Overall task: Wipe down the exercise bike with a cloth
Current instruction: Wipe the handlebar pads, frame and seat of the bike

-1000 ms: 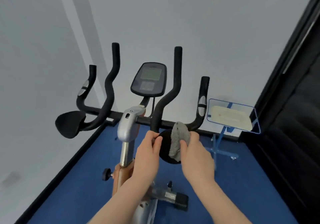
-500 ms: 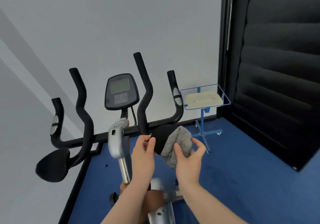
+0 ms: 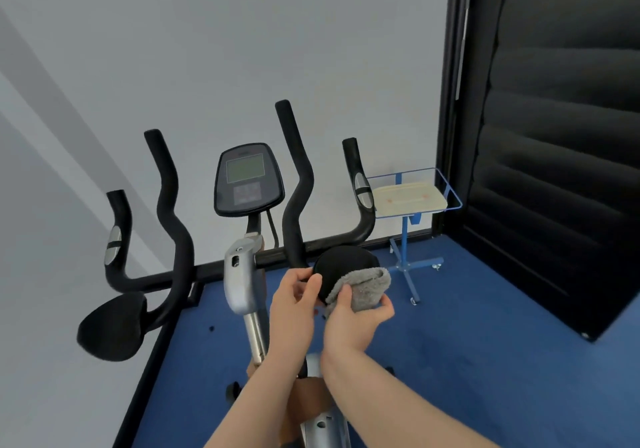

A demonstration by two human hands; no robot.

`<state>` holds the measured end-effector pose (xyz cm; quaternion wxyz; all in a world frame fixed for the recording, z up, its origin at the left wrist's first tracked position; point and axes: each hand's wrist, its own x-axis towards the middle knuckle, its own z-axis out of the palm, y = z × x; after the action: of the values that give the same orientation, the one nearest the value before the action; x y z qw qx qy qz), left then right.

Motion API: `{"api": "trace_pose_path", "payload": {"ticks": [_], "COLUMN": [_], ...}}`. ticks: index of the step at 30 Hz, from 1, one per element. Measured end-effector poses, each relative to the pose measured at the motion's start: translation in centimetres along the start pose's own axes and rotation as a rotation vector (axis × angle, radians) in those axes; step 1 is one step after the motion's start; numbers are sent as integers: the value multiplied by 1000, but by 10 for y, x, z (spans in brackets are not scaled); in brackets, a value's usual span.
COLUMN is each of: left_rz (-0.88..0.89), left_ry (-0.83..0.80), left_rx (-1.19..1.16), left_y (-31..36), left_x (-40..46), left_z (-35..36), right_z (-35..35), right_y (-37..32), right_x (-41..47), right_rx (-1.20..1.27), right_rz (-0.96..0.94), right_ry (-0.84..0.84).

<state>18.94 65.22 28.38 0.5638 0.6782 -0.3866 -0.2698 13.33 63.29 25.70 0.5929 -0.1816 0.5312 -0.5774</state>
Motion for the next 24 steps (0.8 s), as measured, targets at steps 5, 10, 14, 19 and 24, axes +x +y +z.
{"api": "trace_pose_path", "payload": {"ticks": [5, 10, 14, 19, 24], "left_rz": [38, 43, 55, 64, 81], "left_ry": [-14, -34, 9, 12, -17], "left_rx": [52, 90, 79, 53, 52], "left_y": [-1, 7, 6, -1, 0], "left_x": [1, -1, -2, -2, 0], "left_z": [-1, -3, 3, 4, 1], "right_z": [-29, -16, -17, -31, -5], "right_y": [-19, -53, -78, -83, -105], "right_x": [21, 47, 61, 52, 56], "right_rx": [-223, -848, -1115, -1189, -1334], "right_rz": [-365, -835, -864, -1102, -1177], "right_ry": [-163, -233, -441, -447, -549]}}
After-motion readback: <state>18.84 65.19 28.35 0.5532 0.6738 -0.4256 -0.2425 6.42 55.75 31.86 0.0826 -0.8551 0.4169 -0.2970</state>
